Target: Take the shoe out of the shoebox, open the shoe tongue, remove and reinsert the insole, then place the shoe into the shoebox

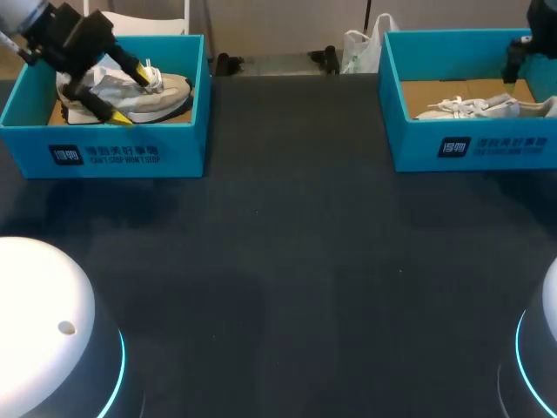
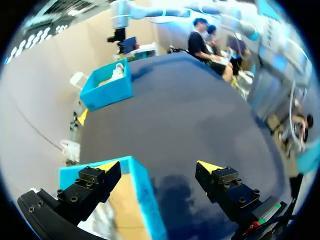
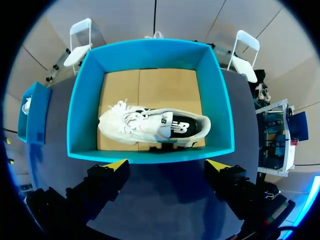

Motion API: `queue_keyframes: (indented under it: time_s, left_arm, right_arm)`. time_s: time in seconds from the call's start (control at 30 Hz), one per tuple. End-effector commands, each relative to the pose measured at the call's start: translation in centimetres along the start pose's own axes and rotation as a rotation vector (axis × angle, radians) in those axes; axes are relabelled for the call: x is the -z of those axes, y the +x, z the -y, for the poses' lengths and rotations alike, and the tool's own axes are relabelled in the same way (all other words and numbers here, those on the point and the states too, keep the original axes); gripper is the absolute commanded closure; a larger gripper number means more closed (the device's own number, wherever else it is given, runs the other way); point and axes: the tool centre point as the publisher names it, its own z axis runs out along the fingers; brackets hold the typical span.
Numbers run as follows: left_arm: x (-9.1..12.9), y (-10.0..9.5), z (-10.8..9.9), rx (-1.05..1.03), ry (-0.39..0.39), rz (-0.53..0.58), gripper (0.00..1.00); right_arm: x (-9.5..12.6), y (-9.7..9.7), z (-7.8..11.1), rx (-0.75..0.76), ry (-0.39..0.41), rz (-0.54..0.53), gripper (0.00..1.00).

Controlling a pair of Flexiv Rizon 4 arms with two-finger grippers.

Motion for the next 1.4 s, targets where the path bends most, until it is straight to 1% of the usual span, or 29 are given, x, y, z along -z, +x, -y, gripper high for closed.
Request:
queue_keyframes:
  time_s: [0.03, 0.1, 0.17, 0.2, 0.27, 0.77, 0.8, 0.83, 0.87, 0.9, 0.93, 0.97, 1.03, 1.07, 1.1, 1.17, 1.27, 1.3, 1.37, 1.4]
  left_arm:
    - [1.6, -1.5, -1.4, -0.424, -0.113, -0.038, 0.0]
    - [2.3, -1.7, -2.1, -0.538, -0.154, -0.074, 0.0]
    - [3.2, -1.9, -2.7, -0.635, -0.203, -0.151, 0.0]
    - [3.5, -1.9, -2.9, -0.693, -0.228, -0.171, 0.0]
    - [4.0, -2.0, -3.7, -0.791, -0.329, -0.215, 0.0]
    - [4.0, -2.0, -3.7, -0.791, -0.329, -0.215, 0.0]
    - [4.0, -2.2, -3.8, -0.844, -0.331, -0.193, 0.0]
    - [3.8, -2.3, -3.8, -0.904, -0.365, -0.222, 0.0]
    - [3.6, -2.6, -4.0, -0.898, -0.371, -0.229, 0.0]
    - [3.4, -2.9, -4.1, -0.947, -0.397, -0.232, 0.0]
    - [3.2, -3.1, -4.3, -0.97, -0.398, -0.248, 0.0]
    - [3.2, -3.4, -4.6, -0.969, -0.422, -0.234, 0.0]
    - [2.9, -3.9, -5.2, -1.024, -0.427, -0.265, 0.0]
    - [2.8, -4.2, -5.5, -1.031, -0.463, -0.265, 0.0]
    - [2.8, -4.4, -5.8, -1.05, -0.475, -0.276, 0.0]
    - [3.0, -4.9, -6.5, -1.086, -0.473, -0.288, 0.0]
    - [3.4, -5.6, -7.6, -1.135, -0.504, -0.304, 0.0]
    - [3.7, -5.8, -8.0, -1.139, -0.496, -0.31, 0.0]
    - [4.1, -6.4, -8.8, -1.156, -0.528, -0.312, 0.0]
    - [4.4, -6.7, -9.2, -1.15, -0.531, -0.312, 0.0]
  right_arm:
    - [0.0, 0.0, 0.0, 0.0, 0.0, 0.0, 0.0]
    - [0.0, 0.0, 0.0, 0.0, 0.0, 0.0, 0.0]
    - [0.0, 0.0, 0.0, 0.0, 0.0, 0.0, 0.0]
    - [0.0, 0.0, 0.0, 0.0, 0.0, 0.0, 0.0]
    - [0.0, 0.0, 0.0, 0.0, 0.0, 0.0, 0.0]
    - [0.0, 0.0, 0.0, 0.0, 0.0, 0.0, 0.0]
    - [0.0, 0.0, 0.0, 0.0, 0.0, 0.0, 0.0]
    - [0.0, 0.0, 0.0, 0.0, 0.0, 0.0, 0.0]
    - [0.0, 0.0, 0.0, 0.0, 0.0, 0.0, 0.0]
    - [0.0, 0.0, 0.0, 0.0, 0.0, 0.0, 0.0]
    - [0.0, 0.0, 0.0, 0.0, 0.0, 0.0, 0.0]
    - [0.0, 0.0, 0.0, 0.0, 0.0, 0.0, 0.0]
    - [0.0, 0.0, 0.0, 0.0, 0.0, 0.0, 0.0]
    - [0.0, 0.0, 0.0, 0.0, 0.0, 0.0, 0.0]
    - [0.0, 0.0, 0.0, 0.0, 0.0, 0.0, 0.0]
    - [0.0, 0.0, 0.0, 0.0, 0.0, 0.0, 0.0]
    - [0.0, 0.0, 0.0, 0.0, 0.0, 0.0, 0.0]
    - [0.0, 0.0, 0.0, 0.0, 0.0, 0.0, 0.0]
    - [0.0, 0.0, 0.0, 0.0, 0.0, 0.0, 0.0]
    - [0.0, 0.0, 0.0, 0.0, 0.0, 0.0, 0.0]
